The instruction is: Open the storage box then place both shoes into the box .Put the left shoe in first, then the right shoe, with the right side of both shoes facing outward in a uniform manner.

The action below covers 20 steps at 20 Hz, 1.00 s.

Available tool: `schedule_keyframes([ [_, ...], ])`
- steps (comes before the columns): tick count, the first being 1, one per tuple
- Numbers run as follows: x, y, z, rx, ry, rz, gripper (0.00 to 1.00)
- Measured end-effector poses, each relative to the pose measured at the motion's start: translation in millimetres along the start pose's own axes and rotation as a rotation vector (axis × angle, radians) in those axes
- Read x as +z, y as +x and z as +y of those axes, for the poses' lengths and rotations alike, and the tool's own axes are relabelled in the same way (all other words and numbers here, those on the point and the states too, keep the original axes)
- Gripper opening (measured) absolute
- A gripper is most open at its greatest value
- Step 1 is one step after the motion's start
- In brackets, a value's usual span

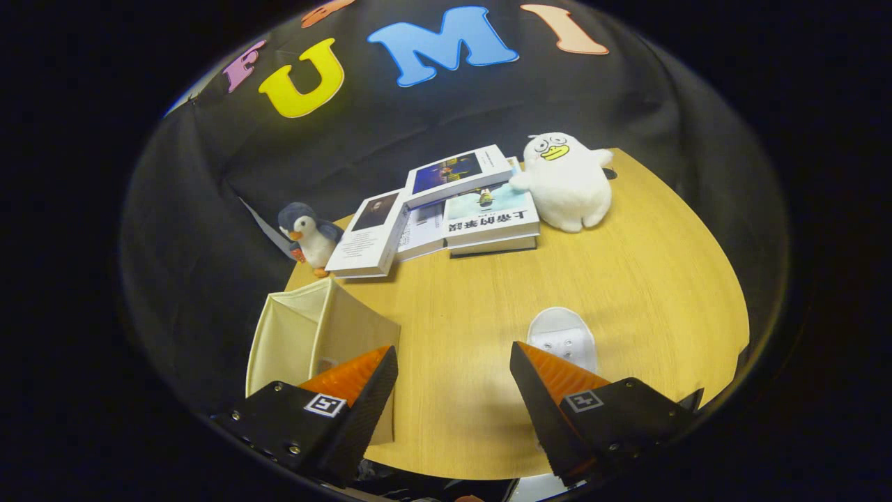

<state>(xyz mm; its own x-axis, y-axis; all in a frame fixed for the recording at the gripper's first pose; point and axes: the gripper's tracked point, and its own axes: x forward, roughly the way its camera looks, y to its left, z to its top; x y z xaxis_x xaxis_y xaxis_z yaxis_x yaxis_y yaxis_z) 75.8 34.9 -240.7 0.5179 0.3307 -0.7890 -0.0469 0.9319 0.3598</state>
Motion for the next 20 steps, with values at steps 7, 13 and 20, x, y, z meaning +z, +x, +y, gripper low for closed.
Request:
schedule_keyframes([
  [7,-22,9,-69,-0.085,0.012,0.058,0.98],
  [13,-45,11,-112,-0.136,0.013,0.119,0.98],
  [20,-83,23,-149,-0.21,-0.05,0.229,0.98],
])
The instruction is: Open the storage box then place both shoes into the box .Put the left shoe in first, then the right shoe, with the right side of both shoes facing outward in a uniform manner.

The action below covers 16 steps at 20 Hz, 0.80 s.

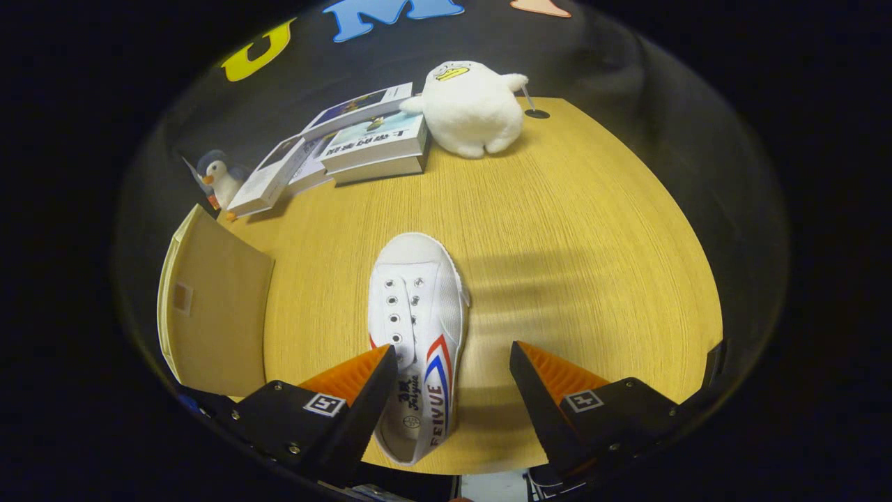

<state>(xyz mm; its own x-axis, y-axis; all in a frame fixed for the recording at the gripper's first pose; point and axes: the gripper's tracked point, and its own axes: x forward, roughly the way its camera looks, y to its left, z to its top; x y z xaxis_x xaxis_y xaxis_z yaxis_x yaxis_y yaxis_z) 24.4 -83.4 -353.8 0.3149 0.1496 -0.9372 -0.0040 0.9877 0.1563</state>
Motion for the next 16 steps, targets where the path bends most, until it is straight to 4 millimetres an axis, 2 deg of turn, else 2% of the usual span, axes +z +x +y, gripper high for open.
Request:
schedule_keyframes([
  [4,-8,14,-6,-0.019,-0.02,0.044,0.98],
  [9,-9,24,6,0.021,-0.033,0.069,0.97],
  [10,-10,26,9,0.035,-0.032,0.075,0.86],
  [13,-10,25,18,0.063,-0.012,0.089,0.61],
  [14,-10,26,18,0.062,-0.006,0.087,0.47],
  [16,-8,25,15,0.053,0.006,0.085,0.46],
])
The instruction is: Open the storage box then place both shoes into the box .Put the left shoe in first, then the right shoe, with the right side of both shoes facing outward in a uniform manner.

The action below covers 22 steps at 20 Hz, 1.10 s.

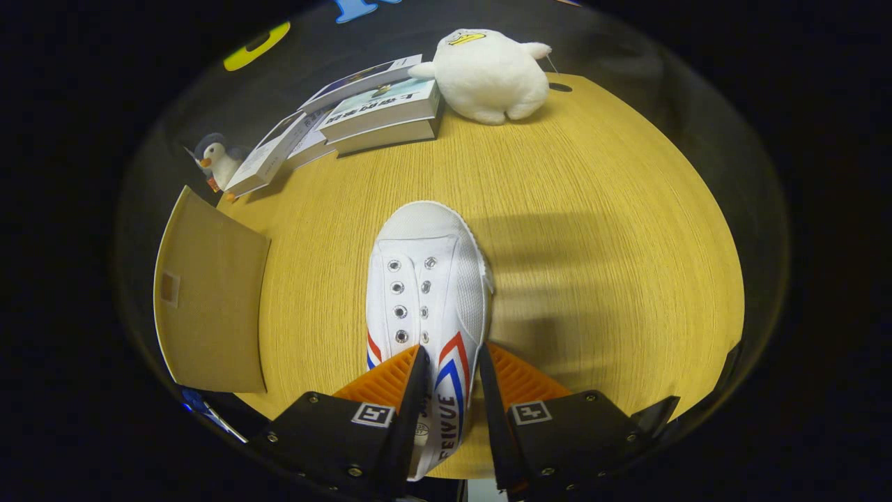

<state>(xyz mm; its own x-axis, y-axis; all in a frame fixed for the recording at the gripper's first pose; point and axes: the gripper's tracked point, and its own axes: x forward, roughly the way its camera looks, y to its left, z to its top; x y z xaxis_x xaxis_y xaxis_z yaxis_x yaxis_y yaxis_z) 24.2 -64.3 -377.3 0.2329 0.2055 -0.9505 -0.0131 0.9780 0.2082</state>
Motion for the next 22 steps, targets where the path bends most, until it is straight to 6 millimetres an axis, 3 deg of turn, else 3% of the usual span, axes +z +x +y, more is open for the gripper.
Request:
schedule_keyframes([
  [3,0,-2,-2,-0.003,0.044,0.0,0.16],
  [4,-3,4,-7,-0.023,0.067,-0.033,0.16],
  [5,1,2,-4,-0.024,0.075,-0.029,0.0],
  [8,3,-10,-3,-0.018,0.093,-0.042,0.01],
  [13,13,-37,15,0.026,0.153,-0.084,0.01],
  [22,27,-91,88,0.091,0.177,-0.144,0.01],
])
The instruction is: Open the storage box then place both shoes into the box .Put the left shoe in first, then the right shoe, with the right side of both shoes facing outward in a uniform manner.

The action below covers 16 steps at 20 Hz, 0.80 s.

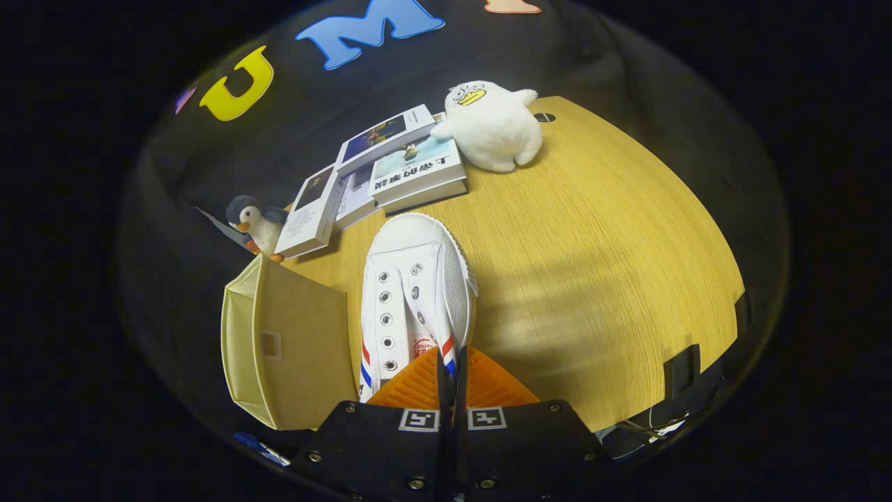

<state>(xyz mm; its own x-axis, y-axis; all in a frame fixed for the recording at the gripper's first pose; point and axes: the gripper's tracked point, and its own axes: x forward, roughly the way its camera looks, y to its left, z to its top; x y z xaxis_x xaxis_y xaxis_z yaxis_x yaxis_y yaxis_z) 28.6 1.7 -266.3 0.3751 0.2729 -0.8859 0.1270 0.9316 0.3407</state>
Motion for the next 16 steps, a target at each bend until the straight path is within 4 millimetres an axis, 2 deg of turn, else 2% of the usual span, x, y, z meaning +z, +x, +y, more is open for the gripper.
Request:
schedule_keyframes([
  [9,8,-22,83,0.05,-0.045,-0.032,0.01],
  [16,4,-28,153,0.112,-0.091,-0.052,0.01],
])
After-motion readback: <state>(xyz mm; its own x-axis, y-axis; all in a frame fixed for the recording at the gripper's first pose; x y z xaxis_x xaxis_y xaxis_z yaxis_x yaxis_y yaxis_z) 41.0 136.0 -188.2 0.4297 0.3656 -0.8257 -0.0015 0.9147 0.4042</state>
